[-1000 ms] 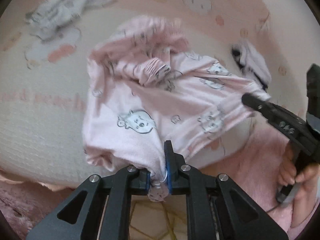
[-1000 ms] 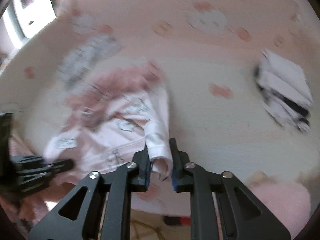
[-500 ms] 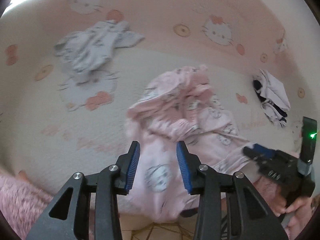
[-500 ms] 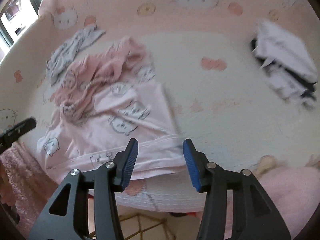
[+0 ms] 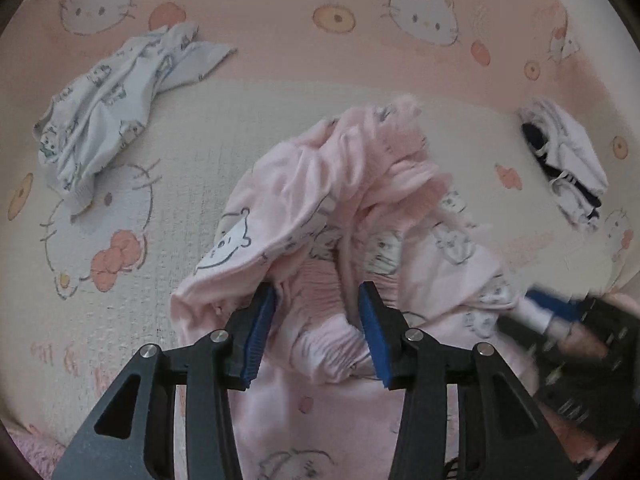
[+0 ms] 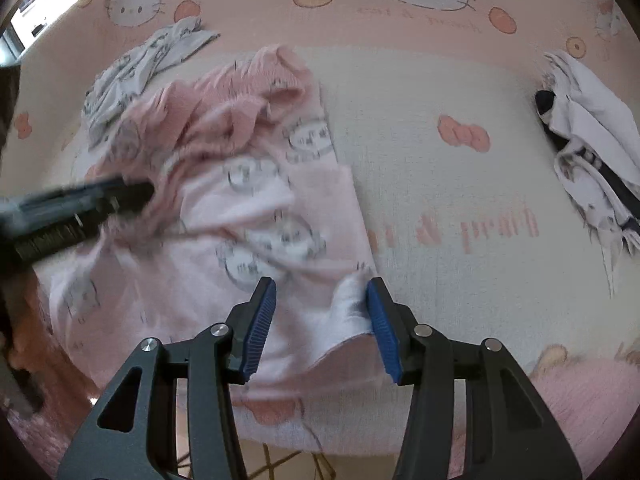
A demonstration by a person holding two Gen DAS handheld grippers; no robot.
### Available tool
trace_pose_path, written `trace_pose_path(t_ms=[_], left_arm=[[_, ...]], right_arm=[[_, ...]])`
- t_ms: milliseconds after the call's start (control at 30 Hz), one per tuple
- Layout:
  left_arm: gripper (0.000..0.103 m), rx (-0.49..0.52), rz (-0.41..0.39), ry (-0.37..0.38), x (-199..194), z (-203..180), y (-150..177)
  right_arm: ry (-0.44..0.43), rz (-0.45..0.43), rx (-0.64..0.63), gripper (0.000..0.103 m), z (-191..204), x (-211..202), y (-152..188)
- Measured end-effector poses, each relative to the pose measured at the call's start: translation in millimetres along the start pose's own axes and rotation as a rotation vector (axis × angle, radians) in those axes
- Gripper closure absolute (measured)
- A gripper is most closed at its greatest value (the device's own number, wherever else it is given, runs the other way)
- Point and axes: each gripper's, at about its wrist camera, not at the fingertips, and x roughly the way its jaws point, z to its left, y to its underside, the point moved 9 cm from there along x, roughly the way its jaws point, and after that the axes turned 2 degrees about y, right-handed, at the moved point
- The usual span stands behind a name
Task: Fold clothes
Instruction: 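Grasp the elastic waistband of the pink pants with the right gripper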
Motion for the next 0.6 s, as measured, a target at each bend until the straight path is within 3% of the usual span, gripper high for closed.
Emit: trace_pose_path(t_ms=[100, 200, 333, 600], left_arm=[[0.064, 0.012, 0.005, 0.0, 1, 1, 1], [0.065, -0.002, 0.009, 0.016, 0, 2, 2], [0.064, -0.027, 0.014, 0.04, 0, 4, 1], [0.059, -0.072, 0.027, 0.082, 3, 6, -2]], right_arm=[[0.009, -0.008, -0.021, 0.047, 4, 5, -17], [0.018, -0.024, -0.049, 0.046, 8, 11, -43], [-0.021, -0.034, -0.065, 0.041, 20, 22, -68], [-0.009, -0.005, -0.152, 0.037, 43, 45, -69]])
